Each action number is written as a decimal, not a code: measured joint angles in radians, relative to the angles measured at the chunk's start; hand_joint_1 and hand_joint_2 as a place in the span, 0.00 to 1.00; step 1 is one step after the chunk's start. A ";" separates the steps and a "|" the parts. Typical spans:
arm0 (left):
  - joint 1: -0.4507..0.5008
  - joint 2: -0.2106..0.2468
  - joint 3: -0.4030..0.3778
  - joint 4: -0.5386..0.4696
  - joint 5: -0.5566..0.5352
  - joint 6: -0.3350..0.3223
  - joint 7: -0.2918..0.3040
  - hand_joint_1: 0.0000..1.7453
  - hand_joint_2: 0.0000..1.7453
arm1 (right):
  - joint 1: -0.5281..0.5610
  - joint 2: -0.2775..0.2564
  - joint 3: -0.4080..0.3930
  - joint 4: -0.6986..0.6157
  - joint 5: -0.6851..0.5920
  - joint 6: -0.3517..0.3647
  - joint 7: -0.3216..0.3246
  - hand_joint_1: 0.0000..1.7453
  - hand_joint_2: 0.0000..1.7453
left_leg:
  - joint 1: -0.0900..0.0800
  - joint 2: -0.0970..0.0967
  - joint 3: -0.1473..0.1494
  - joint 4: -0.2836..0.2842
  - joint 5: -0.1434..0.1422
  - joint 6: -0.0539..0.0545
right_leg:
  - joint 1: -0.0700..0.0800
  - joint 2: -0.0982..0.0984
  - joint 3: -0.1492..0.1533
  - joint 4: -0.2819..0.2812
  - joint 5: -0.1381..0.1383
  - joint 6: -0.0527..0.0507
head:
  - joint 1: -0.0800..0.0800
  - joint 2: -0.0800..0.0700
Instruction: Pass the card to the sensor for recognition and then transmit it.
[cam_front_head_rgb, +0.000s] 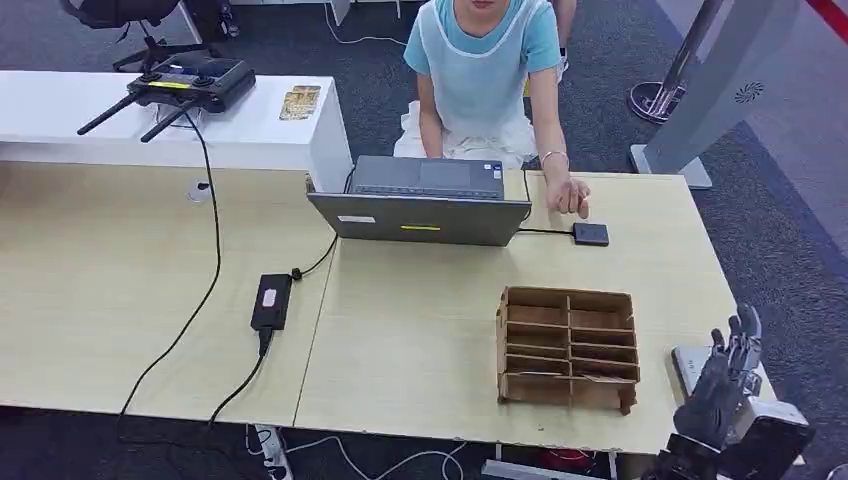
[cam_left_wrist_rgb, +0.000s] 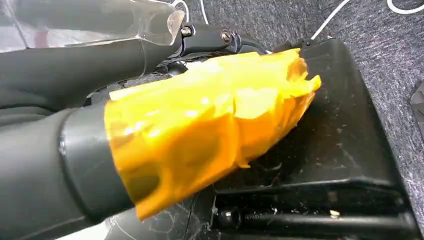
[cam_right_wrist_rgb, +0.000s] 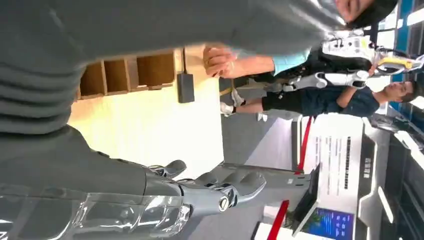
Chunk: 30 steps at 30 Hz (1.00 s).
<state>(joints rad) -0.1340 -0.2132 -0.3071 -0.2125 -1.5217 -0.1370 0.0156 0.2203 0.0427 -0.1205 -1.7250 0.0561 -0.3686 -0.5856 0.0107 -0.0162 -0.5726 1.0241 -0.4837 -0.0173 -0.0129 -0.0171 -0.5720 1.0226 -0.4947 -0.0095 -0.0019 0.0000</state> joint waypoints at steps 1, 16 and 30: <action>0.000 0.000 0.000 0.000 -0.002 0.000 0.000 0.00 0.00 | 0.002 0.002 -0.001 0.000 0.016 -0.016 -0.003 0.00 1.00 | 0.000 0.000 0.000 0.000 0.000 0.000 | 0.000 0.000 0.000 0.000 0.000 0.000 | 0.000 0.000; -0.008 -0.006 -0.015 0.000 -0.034 -0.011 -0.007 0.00 0.00 | 0.089 -0.024 0.001 -0.038 0.898 -0.324 0.139 0.00 1.00 | 0.000 0.000 0.000 0.000 0.000 0.000 | 0.000 0.000 0.001 0.000 0.000 0.000 | 0.000 0.000; -0.011 -0.010 -0.033 0.000 -0.034 -0.020 -0.008 0.00 0.00 | 0.105 -0.227 0.142 -0.023 0.907 -0.273 0.362 0.00 1.00 | 0.000 0.000 0.001 0.000 0.000 0.000 | 0.000 0.000 0.002 0.000 0.000 0.000 | 0.000 0.000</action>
<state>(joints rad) -0.1455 -0.2232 -0.3399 -0.2125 -1.5553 -0.1572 0.0072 0.3253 -0.1844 0.0211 -1.7483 0.9635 -0.6411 -0.2235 0.0106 -0.0162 -0.5719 1.0242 -0.4839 -0.0172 -0.0131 -0.0172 -0.5704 1.0224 -0.4948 -0.0094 -0.0019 0.0004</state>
